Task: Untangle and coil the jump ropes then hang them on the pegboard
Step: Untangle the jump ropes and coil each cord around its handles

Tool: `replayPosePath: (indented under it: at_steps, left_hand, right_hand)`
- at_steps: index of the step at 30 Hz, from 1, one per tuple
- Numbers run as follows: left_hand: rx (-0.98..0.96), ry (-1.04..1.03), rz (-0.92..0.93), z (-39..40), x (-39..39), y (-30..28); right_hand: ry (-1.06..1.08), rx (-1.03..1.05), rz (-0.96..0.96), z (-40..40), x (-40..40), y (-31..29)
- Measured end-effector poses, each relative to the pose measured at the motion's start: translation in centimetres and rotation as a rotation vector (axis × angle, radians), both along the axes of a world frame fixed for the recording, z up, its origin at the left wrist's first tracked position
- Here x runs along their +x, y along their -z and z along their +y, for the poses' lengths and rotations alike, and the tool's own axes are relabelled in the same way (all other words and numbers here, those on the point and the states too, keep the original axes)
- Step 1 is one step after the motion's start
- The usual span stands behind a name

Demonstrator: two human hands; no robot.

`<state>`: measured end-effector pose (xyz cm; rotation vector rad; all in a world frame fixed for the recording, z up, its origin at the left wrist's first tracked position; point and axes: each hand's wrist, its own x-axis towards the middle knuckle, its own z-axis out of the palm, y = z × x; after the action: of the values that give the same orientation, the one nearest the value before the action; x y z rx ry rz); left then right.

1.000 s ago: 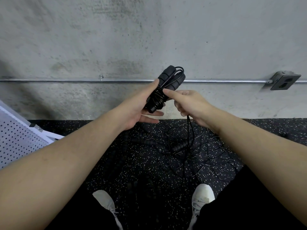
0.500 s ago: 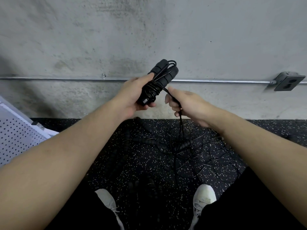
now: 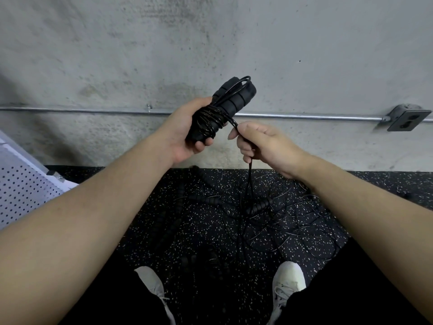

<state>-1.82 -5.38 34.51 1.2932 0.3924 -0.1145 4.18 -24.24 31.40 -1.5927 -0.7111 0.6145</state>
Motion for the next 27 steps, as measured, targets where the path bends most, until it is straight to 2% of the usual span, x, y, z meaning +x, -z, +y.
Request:
replayPosePath:
  at_steps: [7, 12, 16, 21, 25, 27]
  left_hand:
    - [-0.107, 0.085, -0.004, 1.0, -0.4, -0.2]
    - [-0.212, 0.103, -0.014, 2.3, -0.3, -0.1]
    - [-0.203, 0.219, 0.024, 2.7, -0.4, -0.3]
    - [0.029, 0.396, 0.042, 2.4, -0.5, -0.3]
    - [0.332, 0.568, 0.126, 1.8, -0.5, 0.0]
    - [0.414, 0.634, 0.125, 1.6, -0.5, 0.3]
  right_hand:
    - [0.063, -0.122, -0.12, 0.2, -0.1, 0.0]
    - [-0.031, -0.037, -0.123, 0.5, 0.7, 0.5]
    - [-0.027, -0.066, -0.185, 0.6, 1.1, 0.9]
    - [0.018, -0.238, -0.249, -0.9, 2.1, 0.4]
    - [-0.039, -0.39, -0.336, -2.1, 3.4, 0.5]
    - [-0.091, -0.472, -0.369, -2.4, 3.6, 0.4]
